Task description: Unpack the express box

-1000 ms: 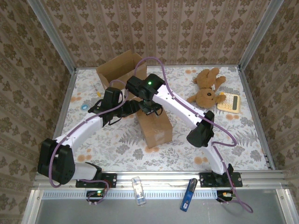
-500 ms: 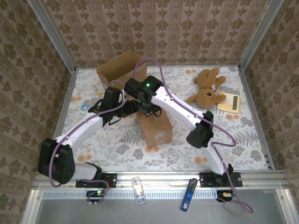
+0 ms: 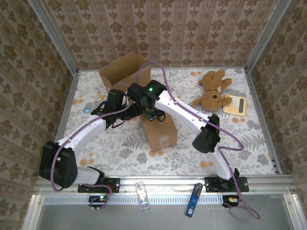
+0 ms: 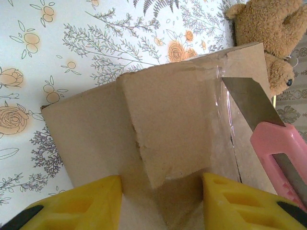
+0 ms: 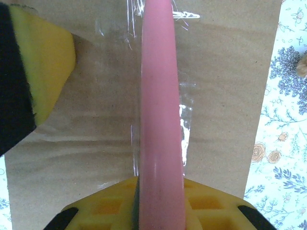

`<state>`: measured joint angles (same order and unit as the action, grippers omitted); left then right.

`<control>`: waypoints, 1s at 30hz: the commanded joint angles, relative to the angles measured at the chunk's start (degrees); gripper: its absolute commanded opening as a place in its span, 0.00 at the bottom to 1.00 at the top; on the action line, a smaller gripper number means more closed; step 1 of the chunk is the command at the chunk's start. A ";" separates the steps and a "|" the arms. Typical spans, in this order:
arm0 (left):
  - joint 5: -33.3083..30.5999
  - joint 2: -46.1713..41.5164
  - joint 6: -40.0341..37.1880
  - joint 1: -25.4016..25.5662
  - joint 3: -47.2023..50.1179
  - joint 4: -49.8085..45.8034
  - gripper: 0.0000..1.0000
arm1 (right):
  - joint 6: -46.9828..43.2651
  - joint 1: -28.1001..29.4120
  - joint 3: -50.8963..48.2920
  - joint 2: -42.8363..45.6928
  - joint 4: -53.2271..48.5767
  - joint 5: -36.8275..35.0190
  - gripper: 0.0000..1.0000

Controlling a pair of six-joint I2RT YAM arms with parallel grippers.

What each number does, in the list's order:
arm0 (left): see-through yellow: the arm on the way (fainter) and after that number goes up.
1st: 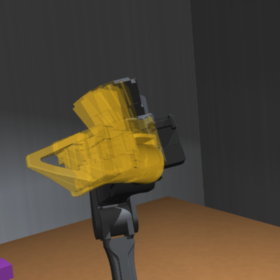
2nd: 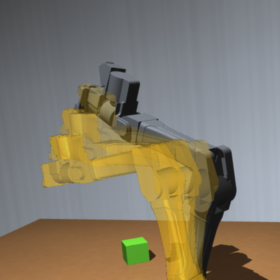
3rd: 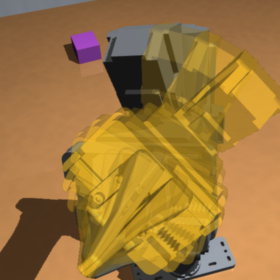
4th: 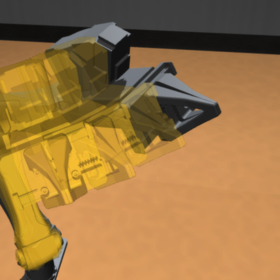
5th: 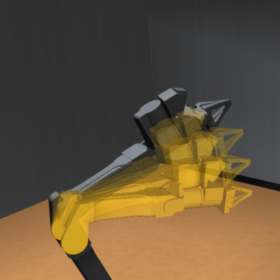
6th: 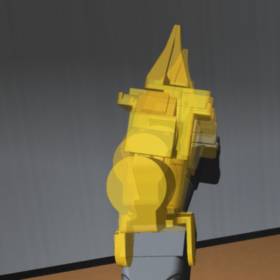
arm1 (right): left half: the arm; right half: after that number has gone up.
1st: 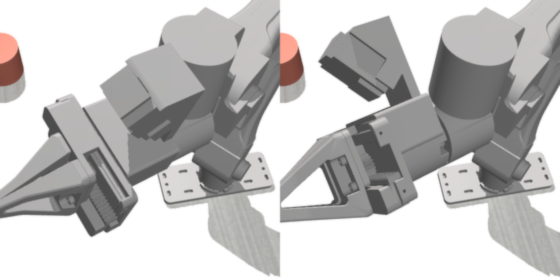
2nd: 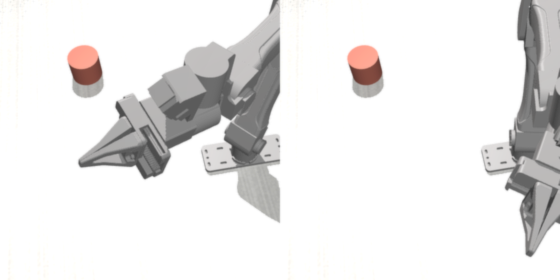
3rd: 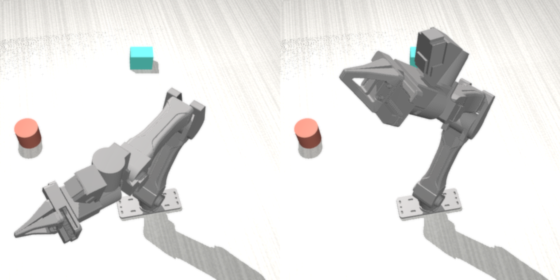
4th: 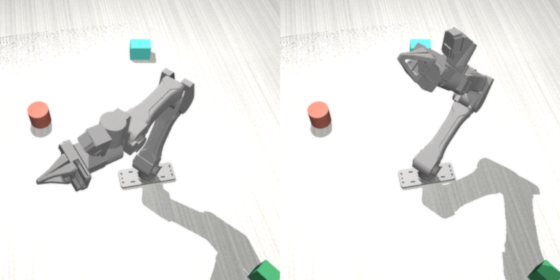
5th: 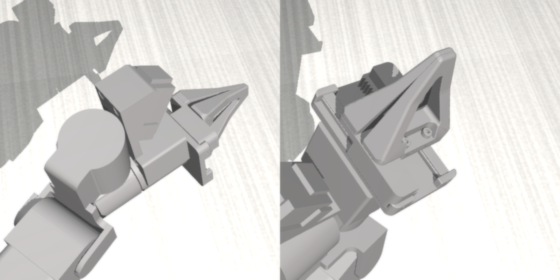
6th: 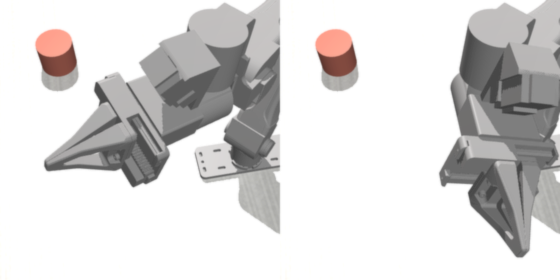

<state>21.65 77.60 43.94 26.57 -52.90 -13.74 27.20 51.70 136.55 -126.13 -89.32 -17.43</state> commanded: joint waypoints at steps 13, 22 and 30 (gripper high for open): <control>-3.68 3.78 -0.88 -0.07 1.50 -6.87 0.44 | 0.72 1.08 -3.35 3.50 -2.09 2.25 0.00; -3.81 4.13 -0.92 -0.03 1.66 -6.83 0.44 | 1.49 1.40 -6.23 4.99 -1.30 2.29 0.00; -3.89 4.22 -0.82 -0.05 1.66 -6.83 0.44 | 2.12 1.51 -8.81 6.74 -0.77 1.82 0.00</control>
<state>21.69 78.43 43.92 26.59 -53.08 -12.78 27.88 52.62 129.08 -121.30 -88.01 -17.15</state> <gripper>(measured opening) 0.437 0.203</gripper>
